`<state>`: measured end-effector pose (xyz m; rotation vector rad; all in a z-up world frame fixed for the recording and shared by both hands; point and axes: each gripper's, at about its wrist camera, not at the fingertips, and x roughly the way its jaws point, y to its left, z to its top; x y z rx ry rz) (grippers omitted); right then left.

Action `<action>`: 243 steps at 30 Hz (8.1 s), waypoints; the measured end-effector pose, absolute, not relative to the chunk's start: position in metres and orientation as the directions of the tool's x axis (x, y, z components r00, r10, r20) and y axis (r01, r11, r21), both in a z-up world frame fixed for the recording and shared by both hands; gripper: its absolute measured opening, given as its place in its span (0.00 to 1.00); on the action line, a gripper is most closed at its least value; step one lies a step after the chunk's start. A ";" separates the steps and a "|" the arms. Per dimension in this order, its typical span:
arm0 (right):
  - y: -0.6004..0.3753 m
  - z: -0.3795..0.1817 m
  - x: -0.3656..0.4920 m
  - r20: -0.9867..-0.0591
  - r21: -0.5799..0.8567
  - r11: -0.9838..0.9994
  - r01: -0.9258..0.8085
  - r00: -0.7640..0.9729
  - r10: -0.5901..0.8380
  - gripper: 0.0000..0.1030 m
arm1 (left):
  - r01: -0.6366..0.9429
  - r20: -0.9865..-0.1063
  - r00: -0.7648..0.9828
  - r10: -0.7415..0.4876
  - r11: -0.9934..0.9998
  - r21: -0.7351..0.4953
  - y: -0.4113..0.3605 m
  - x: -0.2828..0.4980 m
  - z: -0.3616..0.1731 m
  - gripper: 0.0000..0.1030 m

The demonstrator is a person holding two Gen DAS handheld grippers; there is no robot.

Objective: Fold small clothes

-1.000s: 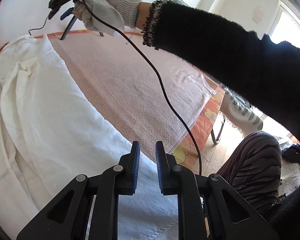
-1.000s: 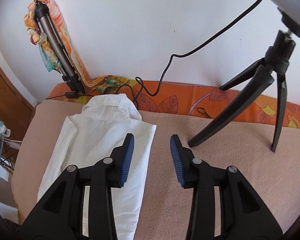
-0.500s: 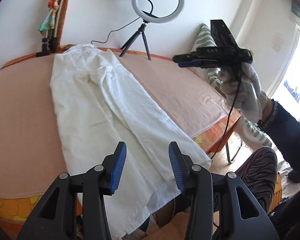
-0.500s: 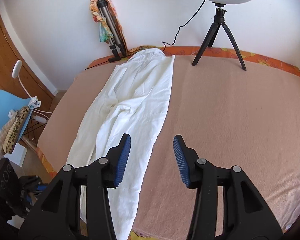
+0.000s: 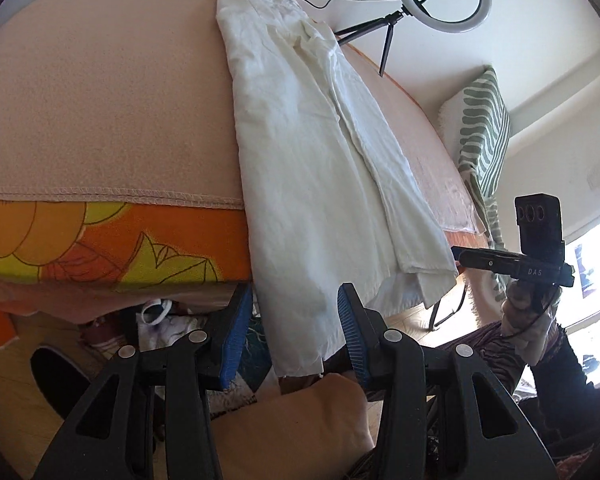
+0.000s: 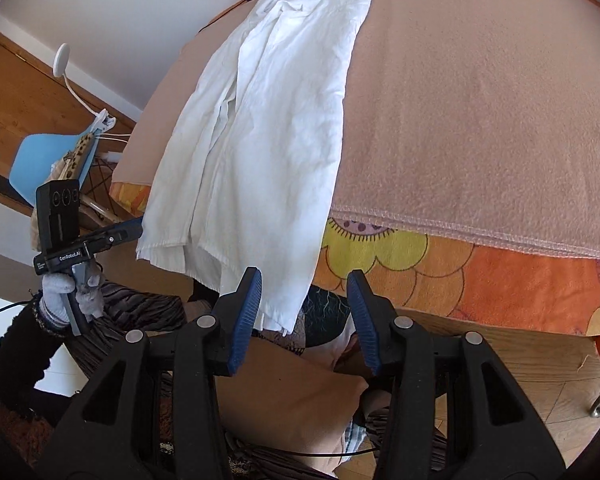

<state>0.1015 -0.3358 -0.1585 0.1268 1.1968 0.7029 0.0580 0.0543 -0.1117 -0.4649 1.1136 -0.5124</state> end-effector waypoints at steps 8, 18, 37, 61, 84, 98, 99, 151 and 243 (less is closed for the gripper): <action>-0.326 -0.177 0.103 -0.792 0.512 0.740 -0.436 0.095 0.604 0.46 | 0.124 -0.674 0.294 -0.678 0.726 -0.676 0.047 0.055 -0.123 0.37; -0.322 -0.196 0.110 -0.719 0.651 0.656 -0.383 -0.034 0.694 0.44 | 0.145 -0.651 0.277 -0.707 0.700 -0.699 0.047 0.054 -0.117 0.12; -0.312 -0.152 0.127 -0.474 0.802 0.469 -0.368 0.085 0.877 0.10 | 0.194 -0.505 0.349 -0.789 0.588 -0.785 0.043 0.081 -0.054 0.08; -0.285 -0.170 0.305 -0.515 0.816 0.545 -0.194 0.188 0.837 0.10 | 0.106 -0.579 0.458 -0.674 0.689 -0.717 0.065 0.238 -0.075 0.08; -0.298 -0.148 0.299 -0.656 0.584 0.729 -0.358 0.320 0.683 0.54 | 0.156 -0.685 0.537 -0.492 0.856 -0.492 0.069 0.235 -0.061 0.45; -0.264 -0.134 0.289 -0.741 0.283 0.859 -0.428 0.471 0.479 0.14 | 0.180 -0.739 0.573 -0.355 0.934 -0.309 0.052 0.240 -0.071 0.08; -0.263 -0.136 0.291 -0.746 0.286 0.856 -0.431 0.460 0.481 0.17 | 0.177 -0.741 0.565 -0.362 0.931 -0.320 0.052 0.241 -0.074 0.09; -0.258 -0.132 0.500 -0.695 0.416 0.799 -0.435 0.415 0.587 0.41 | 0.212 -0.741 0.577 -0.342 0.940 -0.268 0.085 0.425 -0.083 0.50; -0.308 -0.114 0.184 -0.690 0.167 0.835 -0.525 0.543 0.479 0.04 | 0.301 -0.718 0.583 -0.380 0.922 -0.243 0.067 0.145 -0.043 0.02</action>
